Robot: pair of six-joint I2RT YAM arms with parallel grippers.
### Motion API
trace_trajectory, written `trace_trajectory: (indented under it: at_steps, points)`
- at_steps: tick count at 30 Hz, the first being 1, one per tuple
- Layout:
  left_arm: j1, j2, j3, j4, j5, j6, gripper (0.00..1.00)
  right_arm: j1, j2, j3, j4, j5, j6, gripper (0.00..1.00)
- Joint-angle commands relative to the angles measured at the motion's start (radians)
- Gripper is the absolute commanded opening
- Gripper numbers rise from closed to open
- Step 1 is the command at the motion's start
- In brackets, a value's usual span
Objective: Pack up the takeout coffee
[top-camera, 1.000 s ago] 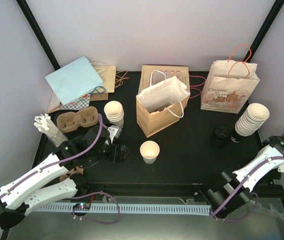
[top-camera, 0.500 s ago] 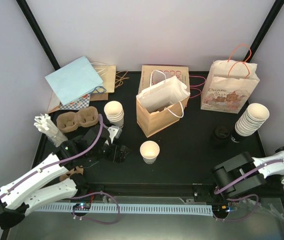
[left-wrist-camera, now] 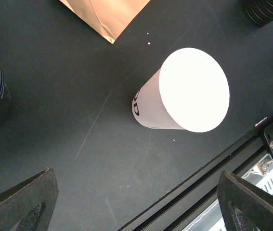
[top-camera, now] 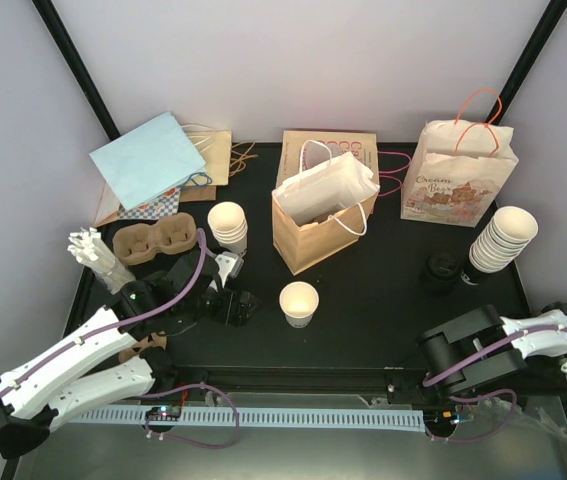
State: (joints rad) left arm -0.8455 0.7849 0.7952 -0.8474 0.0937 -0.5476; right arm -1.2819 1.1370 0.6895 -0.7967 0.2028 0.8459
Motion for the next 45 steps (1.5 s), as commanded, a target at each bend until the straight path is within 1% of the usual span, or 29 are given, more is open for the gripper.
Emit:
trace_trajectory:
  at_steps: [1, 9, 14, 22, 30, 37, 45]
  points:
    - [0.006, -0.004, 0.013, -0.016, -0.004, 0.021, 0.93, -0.011, 0.035, -0.022, 0.076, -0.023, -0.021, 0.01]
    - [0.006, 0.013, 0.018, -0.013, 0.003, 0.023, 0.93, -0.014, 0.051, -0.069, 0.139, -0.091, -0.037, 0.01]
    - [0.006, 0.008, 0.012, -0.016, 0.003, 0.015, 0.93, -0.014, 0.083, -0.068, 0.129, -0.101, -0.036, 0.01]
    - [0.006, 0.005, 0.011, -0.016, 0.0, 0.014, 0.93, -0.01, 0.126, -0.135, 0.213, -0.21, -0.058, 0.01]
    - [0.006, 0.013, 0.01, -0.006, 0.003, 0.013, 0.93, 0.036, 0.165, -0.149, 0.249, -0.23, -0.092, 0.01]
    - [0.006, 0.024, 0.019, -0.007, 0.003, 0.013, 0.93, 0.147, 0.186, -0.18, 0.284, -0.252, -0.064, 0.01]
    - [0.005, 0.023, 0.015, -0.006, 0.001, 0.009, 0.93, 0.18, 0.202, -0.176, 0.27, -0.262, -0.042, 0.01]
